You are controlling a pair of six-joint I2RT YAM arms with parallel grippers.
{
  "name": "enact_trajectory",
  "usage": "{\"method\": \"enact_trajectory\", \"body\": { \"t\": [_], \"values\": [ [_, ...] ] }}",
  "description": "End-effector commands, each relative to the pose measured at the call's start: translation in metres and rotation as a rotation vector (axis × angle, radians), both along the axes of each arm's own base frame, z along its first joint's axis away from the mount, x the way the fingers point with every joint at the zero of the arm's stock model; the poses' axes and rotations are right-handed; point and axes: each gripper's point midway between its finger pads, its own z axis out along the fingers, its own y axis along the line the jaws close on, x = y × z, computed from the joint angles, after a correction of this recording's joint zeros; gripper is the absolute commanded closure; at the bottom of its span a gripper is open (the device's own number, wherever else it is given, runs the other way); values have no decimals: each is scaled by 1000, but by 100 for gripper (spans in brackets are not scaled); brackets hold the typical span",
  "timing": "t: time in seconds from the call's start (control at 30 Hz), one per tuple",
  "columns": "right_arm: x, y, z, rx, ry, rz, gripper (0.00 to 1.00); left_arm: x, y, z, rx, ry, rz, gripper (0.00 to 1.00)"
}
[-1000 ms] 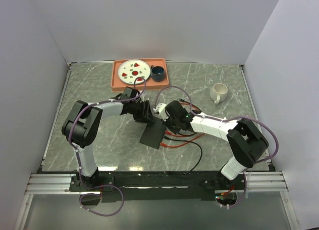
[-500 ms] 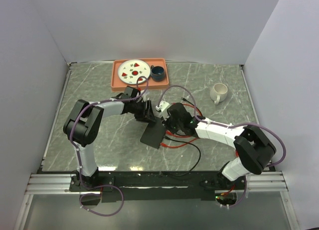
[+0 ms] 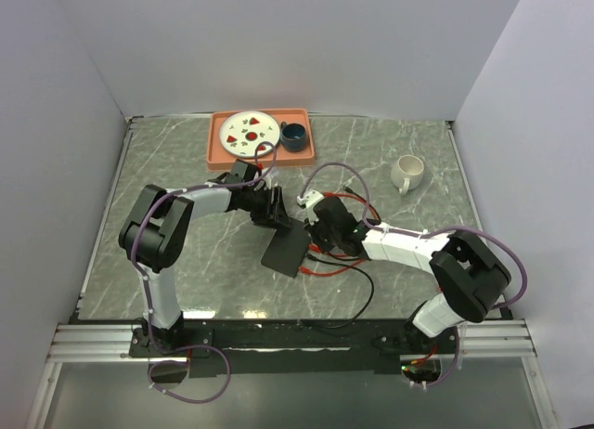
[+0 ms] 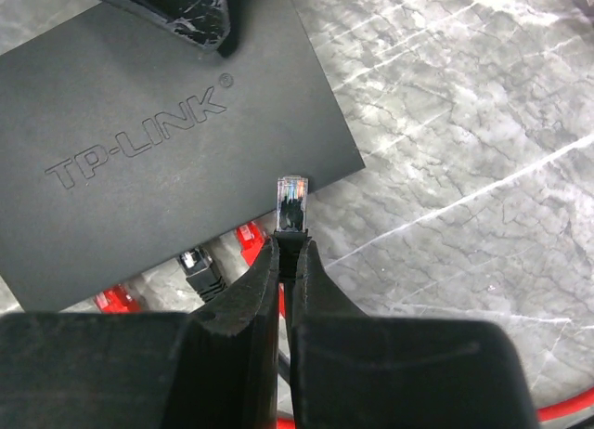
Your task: Insert the plug into the switch port
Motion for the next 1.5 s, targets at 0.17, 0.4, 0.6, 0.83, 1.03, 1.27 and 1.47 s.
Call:
{"method": "enact_trajectory", "body": {
  "t": [0.17,0.4,0.6,0.83,1.03,1.27,1.47],
  "values": [
    [-2,-20,19,81,-78,-132,100,-1,13,-28,93,26,-5,42],
    [-3,-23,21,86,-72,-144,100,-1,12,-29,87,29,-6,42],
    [-4,-12,1,36,13,-95,100,-3,14,-30,90,31,-11,41],
    [6,-7,-5,1,6,-70,100,-5,12,-30,76,40,-19,41],
    [14,-3,-6,-22,-12,-48,100,-6,11,-33,74,45,-29,41],
    [16,1,4,12,-44,-46,100,-7,10,-36,74,54,-31,41],
    [16,-1,12,13,-73,-20,100,-7,9,-38,68,59,-37,41]
  ]
}}
